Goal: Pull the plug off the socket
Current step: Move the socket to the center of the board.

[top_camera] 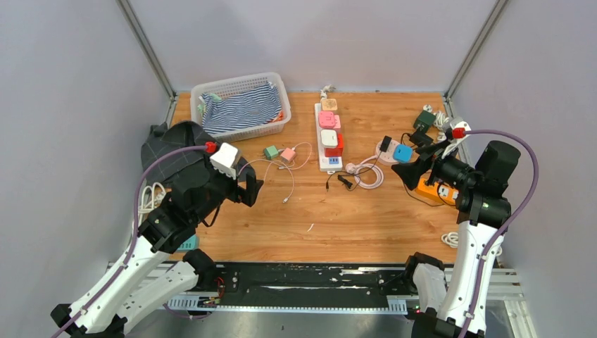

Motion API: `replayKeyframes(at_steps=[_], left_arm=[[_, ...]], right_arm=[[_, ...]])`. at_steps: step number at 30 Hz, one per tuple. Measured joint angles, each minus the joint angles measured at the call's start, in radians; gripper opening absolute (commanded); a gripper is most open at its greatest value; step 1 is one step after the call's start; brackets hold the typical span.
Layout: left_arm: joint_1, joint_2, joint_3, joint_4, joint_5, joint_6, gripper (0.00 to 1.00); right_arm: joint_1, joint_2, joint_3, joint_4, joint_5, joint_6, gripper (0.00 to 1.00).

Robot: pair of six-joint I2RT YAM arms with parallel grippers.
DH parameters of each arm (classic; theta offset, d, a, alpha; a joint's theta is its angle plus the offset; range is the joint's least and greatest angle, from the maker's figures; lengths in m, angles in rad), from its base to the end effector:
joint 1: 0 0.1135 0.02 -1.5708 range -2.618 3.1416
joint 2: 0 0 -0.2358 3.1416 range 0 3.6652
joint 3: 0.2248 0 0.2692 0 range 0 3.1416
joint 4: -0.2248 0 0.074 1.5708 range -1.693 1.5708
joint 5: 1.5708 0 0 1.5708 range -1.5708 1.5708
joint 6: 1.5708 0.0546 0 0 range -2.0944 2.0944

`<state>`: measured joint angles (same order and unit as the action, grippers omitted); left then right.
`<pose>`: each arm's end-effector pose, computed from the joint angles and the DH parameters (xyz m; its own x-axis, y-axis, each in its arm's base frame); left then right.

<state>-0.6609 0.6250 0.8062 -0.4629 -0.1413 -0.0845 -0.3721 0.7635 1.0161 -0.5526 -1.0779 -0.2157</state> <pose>0.1619 -0.1161 0.3222 -0.2609 0.0971 -0.9605 0.4806 0.8759 -0.0421 0.1890 -0.0221 0.3707 -0.1379 -0.0549 -0.9889 -0.6567 0.7525 0.0498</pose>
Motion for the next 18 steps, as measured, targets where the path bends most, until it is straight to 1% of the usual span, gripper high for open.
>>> replayKeyframes(at_steps=[18], left_arm=[[0.003, 0.002, -0.001, 0.007, 0.024, -0.005, 1.0]], right_arm=[[0.0, 0.0, -0.003, 0.015, 0.005, 0.012, 1.0]])
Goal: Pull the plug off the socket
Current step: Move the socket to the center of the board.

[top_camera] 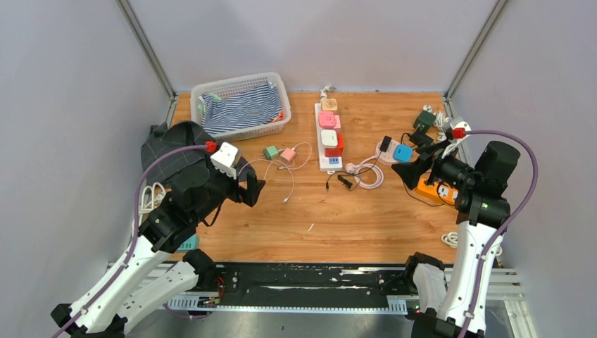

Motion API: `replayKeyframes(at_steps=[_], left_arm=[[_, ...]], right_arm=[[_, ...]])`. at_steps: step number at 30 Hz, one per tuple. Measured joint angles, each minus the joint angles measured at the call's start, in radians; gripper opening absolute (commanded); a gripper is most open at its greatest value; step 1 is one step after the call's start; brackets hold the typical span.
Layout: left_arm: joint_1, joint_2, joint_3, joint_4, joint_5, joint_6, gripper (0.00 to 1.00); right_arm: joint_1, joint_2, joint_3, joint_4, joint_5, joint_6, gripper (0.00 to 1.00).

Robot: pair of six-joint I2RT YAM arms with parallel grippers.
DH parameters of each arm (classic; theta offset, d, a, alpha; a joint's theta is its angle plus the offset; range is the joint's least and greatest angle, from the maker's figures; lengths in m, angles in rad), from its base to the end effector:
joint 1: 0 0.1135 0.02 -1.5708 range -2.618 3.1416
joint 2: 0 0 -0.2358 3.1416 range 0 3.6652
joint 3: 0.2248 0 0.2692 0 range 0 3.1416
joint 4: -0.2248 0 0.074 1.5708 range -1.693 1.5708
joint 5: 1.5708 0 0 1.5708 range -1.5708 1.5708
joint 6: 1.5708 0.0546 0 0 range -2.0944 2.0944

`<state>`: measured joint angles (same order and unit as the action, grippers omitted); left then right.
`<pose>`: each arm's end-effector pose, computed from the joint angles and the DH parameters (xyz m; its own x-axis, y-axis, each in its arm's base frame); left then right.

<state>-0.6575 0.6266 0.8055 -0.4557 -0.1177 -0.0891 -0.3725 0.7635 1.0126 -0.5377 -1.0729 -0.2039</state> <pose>0.1621 -0.1171 0.3225 -0.2615 0.0903 -0.9610 0.4962 0.8665 -0.0536 0.1899 -0.0227 0.3709 -0.1359 -0.0507 -0.9894 -0.6517 0.7568 0.0508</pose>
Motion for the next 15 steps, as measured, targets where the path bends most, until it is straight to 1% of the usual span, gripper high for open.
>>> replayKeyframes(at_steps=[2, 4, 8, 11, 15], left_arm=[[0.0, 0.009, 0.0, 0.011, 0.033, -0.024, 1.0], [0.001, 0.029, 0.001, 0.04, 0.097, -0.072, 1.0], [-0.008, 0.093, -0.014, 0.195, 0.249, -0.233, 1.0], [-0.075, 0.155, -0.037, 0.298, 0.241, -0.294, 1.0], [-0.202, 0.273, -0.016, 0.365, 0.153, -0.269, 1.0]], right_arm=[[0.0, -0.001, -0.018, 0.016, -0.003, -0.003, 1.0], [0.0, -0.001, -0.05, 0.031, -0.016, -0.025, 1.0], [0.0, 0.007, -0.129, 0.041, -0.047, -0.107, 1.0], [0.0, 0.029, -0.164, 0.04, -0.08, -0.195, 1.0], [0.001, 0.068, -0.157, 0.035, -0.098, -0.322, 1.0]])
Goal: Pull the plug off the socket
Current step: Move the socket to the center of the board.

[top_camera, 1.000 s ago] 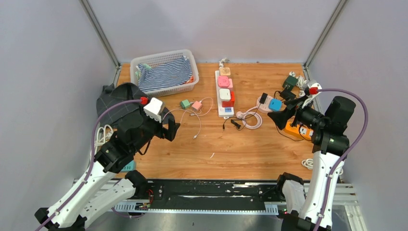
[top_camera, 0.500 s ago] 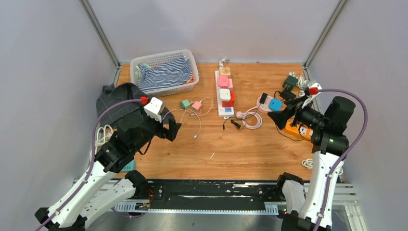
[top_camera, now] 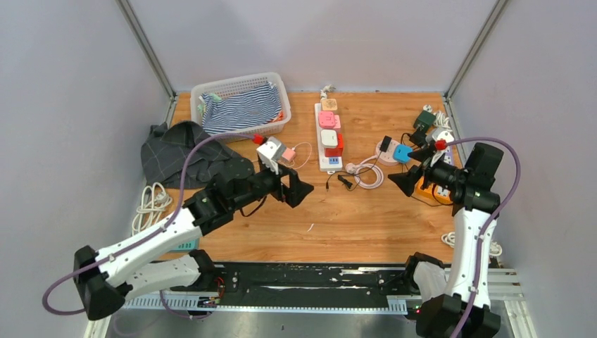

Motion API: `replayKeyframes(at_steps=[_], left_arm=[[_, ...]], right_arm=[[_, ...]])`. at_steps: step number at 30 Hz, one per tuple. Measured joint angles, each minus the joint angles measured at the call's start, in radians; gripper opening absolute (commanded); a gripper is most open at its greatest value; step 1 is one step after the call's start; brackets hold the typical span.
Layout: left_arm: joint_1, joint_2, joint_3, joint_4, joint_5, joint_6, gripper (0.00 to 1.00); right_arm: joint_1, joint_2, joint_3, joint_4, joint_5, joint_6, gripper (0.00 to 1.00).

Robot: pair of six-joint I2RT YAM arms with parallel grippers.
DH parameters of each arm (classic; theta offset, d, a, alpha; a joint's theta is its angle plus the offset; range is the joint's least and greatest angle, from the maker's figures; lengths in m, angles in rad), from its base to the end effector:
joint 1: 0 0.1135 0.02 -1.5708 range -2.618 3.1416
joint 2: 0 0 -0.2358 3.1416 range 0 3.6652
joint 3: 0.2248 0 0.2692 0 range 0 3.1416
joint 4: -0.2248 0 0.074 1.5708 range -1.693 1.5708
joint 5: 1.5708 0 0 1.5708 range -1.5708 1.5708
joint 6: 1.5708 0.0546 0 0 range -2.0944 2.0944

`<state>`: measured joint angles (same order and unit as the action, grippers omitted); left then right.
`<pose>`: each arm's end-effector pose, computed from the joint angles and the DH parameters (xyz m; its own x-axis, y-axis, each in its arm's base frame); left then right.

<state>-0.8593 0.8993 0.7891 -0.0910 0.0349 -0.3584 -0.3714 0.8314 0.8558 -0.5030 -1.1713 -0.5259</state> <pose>0.1727 -0.2032 0.3032 -0.3955 -0.0781 -0.9151 0.6840 0.6399 -0.3502 0.2107 -0.0281 0.3103 -0.0595 -0.1864 -0.9807 -0.7524 0.6540 -0.0786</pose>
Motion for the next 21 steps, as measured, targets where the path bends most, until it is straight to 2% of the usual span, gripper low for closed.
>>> replayKeyframes(at_steps=[3, 10, 21], left_arm=[[-0.022, 0.099, 0.024, 0.053, -0.034, 0.046, 1.0], [-0.023, 0.261, 0.011, 0.225, -0.035, 0.173, 1.0], [-0.024, 0.428, -0.006, 0.332, -0.016, 0.371, 1.0]], right_arm=[[0.001, 0.066, 0.052, -0.014, 0.023, -0.061, 1.0], [0.018, 0.33, 0.28, -0.053, 0.155, -0.149, 0.99], [0.064, 0.689, 0.558, -0.127, 0.343, -0.128, 0.96]])
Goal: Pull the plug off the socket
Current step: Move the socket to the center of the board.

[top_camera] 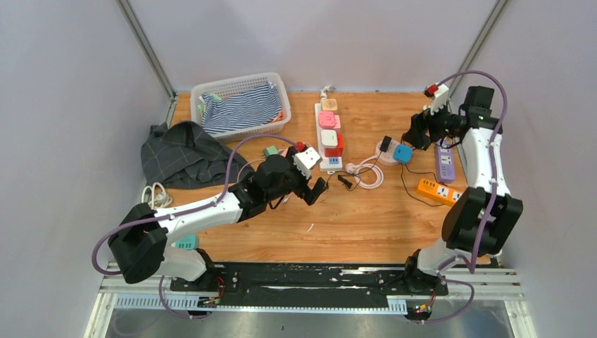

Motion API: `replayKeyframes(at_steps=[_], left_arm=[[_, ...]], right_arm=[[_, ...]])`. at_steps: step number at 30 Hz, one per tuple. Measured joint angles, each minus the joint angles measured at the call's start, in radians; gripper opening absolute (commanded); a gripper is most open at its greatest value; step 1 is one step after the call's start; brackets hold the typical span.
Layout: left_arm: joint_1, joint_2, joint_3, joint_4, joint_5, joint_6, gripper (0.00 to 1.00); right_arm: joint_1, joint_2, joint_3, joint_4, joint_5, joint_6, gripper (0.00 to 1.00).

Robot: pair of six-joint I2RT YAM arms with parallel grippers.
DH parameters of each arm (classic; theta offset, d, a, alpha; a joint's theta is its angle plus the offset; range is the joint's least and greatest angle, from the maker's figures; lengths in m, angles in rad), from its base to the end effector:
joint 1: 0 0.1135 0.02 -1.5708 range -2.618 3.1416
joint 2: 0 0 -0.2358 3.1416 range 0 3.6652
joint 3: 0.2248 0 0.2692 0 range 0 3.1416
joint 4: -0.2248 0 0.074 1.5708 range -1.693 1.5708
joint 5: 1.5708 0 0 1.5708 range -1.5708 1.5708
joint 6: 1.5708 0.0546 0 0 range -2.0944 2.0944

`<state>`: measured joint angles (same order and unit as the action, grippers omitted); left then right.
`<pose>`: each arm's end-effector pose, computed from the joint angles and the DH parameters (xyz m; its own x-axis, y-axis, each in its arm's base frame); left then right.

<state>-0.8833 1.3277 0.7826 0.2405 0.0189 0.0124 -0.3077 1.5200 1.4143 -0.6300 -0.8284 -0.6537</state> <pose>0.2159 -0.2645 0.2190 -0.1806 0.2395 -0.9540 0.7864 0.6176 0.0062 0.3529 -0.0699 0.3065 -0.3157 -0.3311 -0.8892 -0.6397 0.7664 -0.0583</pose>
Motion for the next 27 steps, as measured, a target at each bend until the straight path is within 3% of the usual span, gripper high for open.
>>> replayKeyframes(at_steps=[11, 22, 27], left_arm=[[0.0, -0.031, -0.077, 0.058, 0.0, 0.034, 1.0], [0.0, -0.031, -0.077, 0.073, -0.002, 0.034, 1.0], [0.0, -0.031, -0.077, 0.073, -0.002, 0.034, 1.0]], right_arm=[[0.098, 0.295, 0.183, -0.062, 0.225, 0.069, 0.85], [0.101, 0.506, 0.391, -0.094, 0.352, 0.21, 0.44], [0.11, 0.622, 0.488, -0.115, 0.388, 0.228, 0.37]])
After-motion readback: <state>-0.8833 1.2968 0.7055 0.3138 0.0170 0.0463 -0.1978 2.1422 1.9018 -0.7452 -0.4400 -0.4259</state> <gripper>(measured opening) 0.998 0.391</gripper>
